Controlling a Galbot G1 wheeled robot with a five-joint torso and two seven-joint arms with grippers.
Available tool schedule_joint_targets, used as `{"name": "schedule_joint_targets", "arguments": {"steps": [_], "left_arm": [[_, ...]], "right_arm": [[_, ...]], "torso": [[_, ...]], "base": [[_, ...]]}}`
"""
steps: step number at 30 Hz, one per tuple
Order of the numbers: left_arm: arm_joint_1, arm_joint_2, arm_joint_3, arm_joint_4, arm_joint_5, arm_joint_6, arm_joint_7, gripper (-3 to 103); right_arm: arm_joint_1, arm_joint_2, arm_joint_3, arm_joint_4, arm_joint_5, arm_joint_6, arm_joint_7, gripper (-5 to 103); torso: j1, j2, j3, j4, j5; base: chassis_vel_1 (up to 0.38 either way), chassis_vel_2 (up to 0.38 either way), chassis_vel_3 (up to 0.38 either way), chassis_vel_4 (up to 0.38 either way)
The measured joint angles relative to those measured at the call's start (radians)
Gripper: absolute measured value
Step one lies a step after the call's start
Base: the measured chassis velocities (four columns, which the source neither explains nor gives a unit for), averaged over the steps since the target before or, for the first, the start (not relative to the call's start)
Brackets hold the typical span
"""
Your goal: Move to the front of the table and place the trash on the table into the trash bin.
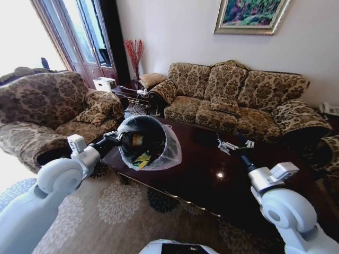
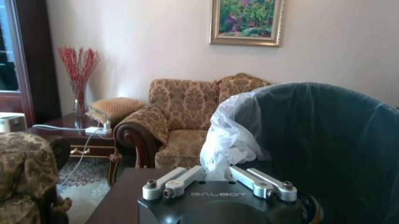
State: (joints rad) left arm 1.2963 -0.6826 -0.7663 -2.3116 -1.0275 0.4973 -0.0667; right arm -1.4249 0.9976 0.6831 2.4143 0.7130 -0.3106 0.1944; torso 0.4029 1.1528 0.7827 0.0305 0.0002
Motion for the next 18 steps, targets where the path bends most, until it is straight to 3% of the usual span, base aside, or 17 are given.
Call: {"name": "schedule_joint_targets", "arguments": {"steps": [8, 18], "left_arm": [[0.019, -0.034, 0.018, -0.019, 0.027, 0.006, 0.0, 2], [0.032, -0.055, 0.02, -0.02, 0.042, 0.006, 0.0, 2]], "right_arm": [[-0.012, 0.006, -0.008, -0.006, -0.019, 0.026, -0.001, 100], [-0.02, 0.009, -0.014, 0.005, -0.046, 0.015, 0.0, 100]], "torso": [[-0.001, 0.001, -0.001, -0.0003, 0.0], [0.002, -0.001, 0.001, -0.0005, -0.0002]], "base": [[0.218, -0.241, -0.221, 0.19], [-0.065, -0.005, -0.002, -0.069]]}}
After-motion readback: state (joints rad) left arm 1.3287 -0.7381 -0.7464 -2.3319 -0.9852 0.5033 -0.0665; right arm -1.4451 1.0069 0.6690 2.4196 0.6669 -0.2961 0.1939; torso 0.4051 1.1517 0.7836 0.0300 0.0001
